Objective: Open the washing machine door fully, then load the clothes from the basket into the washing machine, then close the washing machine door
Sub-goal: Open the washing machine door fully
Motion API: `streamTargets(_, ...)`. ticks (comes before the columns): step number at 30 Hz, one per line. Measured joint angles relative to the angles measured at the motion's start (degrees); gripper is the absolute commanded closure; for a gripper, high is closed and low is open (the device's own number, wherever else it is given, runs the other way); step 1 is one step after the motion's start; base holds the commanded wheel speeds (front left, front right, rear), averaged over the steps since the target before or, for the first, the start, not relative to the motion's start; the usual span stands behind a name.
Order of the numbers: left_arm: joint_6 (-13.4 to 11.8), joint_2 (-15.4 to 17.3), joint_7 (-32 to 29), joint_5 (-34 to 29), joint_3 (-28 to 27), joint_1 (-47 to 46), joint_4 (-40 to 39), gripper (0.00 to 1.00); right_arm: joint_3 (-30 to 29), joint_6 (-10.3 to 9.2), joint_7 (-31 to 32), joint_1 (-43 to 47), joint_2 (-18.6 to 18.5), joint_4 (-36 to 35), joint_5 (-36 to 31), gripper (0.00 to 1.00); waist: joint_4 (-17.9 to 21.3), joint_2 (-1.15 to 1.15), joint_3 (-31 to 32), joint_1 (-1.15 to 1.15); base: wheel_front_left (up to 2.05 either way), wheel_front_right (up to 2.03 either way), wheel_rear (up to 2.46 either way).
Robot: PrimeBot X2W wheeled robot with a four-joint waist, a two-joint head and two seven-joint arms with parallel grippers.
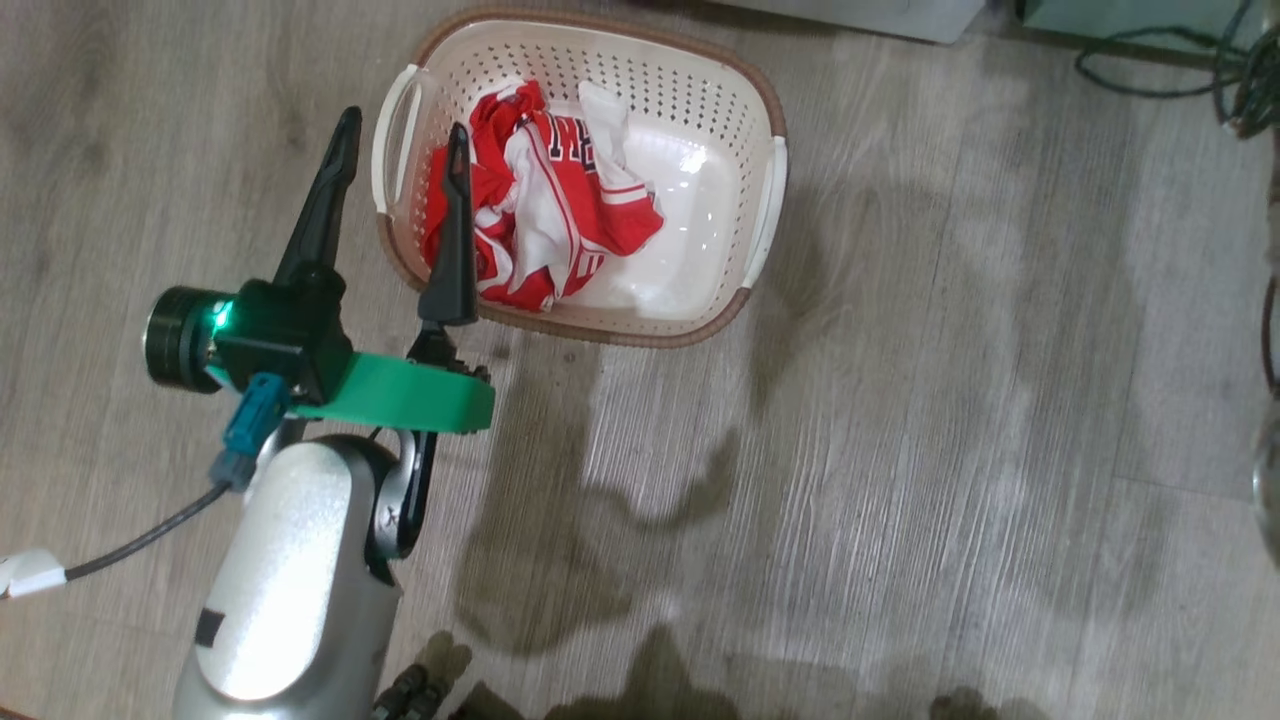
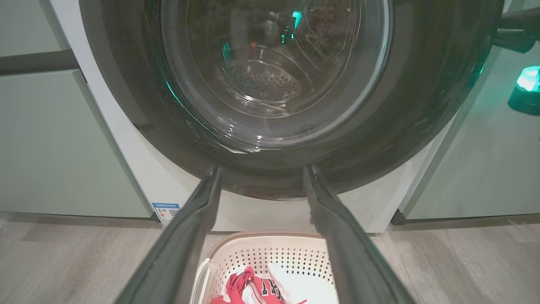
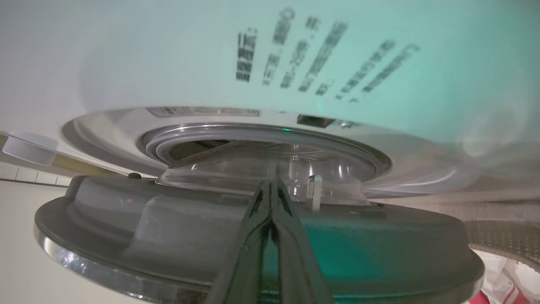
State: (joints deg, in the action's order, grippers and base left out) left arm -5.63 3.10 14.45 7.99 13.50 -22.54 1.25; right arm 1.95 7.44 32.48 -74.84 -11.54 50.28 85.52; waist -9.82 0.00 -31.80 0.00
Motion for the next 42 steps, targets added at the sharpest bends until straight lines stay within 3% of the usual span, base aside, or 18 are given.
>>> streamTargets(13, 0.9, -0.2, 0.0, -0.5, -0.9, 0.8, 1.3, 0.00, 0.0, 0.00, 8.7, 12.1, 1.3, -9.2, 3.3, 1.00, 0.4, 0.00, 4.1, -0.01, 0.00, 0.00, 0.00)
streamTargets(24, 0.9, -0.3, 0.0, -0.5, -1.8, 5.5, 2.6, 0.00, 3.2, 0.00, 14.1, 23.7, 3.2, -17.4, 3.9, 1.00, -1.3, 0.00, 9.1, -0.01, 0.00, 0.00, 0.00)
streamTargets(42, 0.3, -0.5, 0.0, 1.5, -2.0, 11.4, 4.6, 0.00, 8.2, 0.01, 16.8, 37.4, 5.3, -24.3, 3.6, 1.00, -10.2, 0.00, 15.8, -0.01, 0.00, 0.00, 0.00)
